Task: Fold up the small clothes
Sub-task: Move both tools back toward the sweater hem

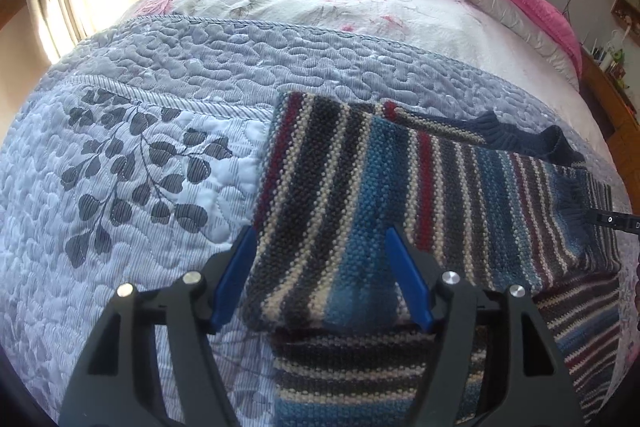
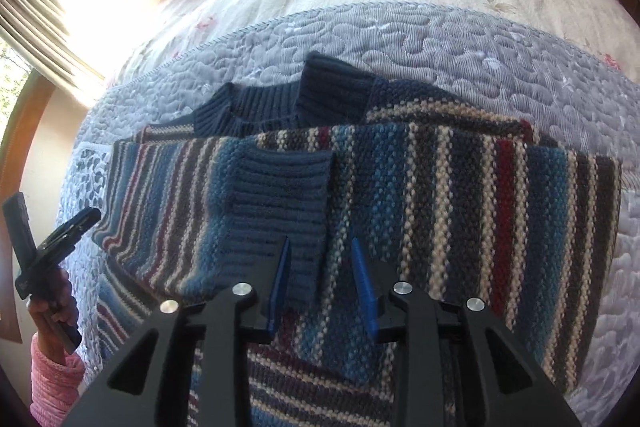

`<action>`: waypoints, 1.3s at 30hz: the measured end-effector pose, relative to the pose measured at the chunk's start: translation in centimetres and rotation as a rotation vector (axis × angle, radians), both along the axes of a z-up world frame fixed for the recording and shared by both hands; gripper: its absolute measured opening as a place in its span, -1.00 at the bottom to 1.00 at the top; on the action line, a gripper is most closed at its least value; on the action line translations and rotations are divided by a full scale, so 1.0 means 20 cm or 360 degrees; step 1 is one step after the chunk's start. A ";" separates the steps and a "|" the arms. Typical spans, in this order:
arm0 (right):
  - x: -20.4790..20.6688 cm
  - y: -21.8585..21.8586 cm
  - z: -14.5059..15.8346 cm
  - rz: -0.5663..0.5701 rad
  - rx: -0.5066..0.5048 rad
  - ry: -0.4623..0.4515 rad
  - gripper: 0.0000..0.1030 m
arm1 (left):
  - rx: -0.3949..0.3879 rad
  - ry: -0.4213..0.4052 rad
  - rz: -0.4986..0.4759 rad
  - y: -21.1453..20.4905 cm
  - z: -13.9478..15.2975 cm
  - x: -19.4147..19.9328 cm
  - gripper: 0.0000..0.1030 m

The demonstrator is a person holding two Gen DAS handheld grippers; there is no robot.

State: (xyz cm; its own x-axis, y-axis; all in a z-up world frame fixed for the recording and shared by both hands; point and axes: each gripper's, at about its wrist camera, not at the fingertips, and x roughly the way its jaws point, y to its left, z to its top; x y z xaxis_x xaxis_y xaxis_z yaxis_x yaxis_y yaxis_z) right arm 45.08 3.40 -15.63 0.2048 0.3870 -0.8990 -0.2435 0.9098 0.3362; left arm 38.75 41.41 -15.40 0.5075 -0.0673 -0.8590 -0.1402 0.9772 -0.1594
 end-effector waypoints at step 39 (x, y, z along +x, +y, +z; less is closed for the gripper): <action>-1.55 -0.73 0.09 -0.0042 -0.0052 -0.0017 -0.12 | 0.0023 0.0394 -0.0125 -0.12 -0.10 -1.34 0.61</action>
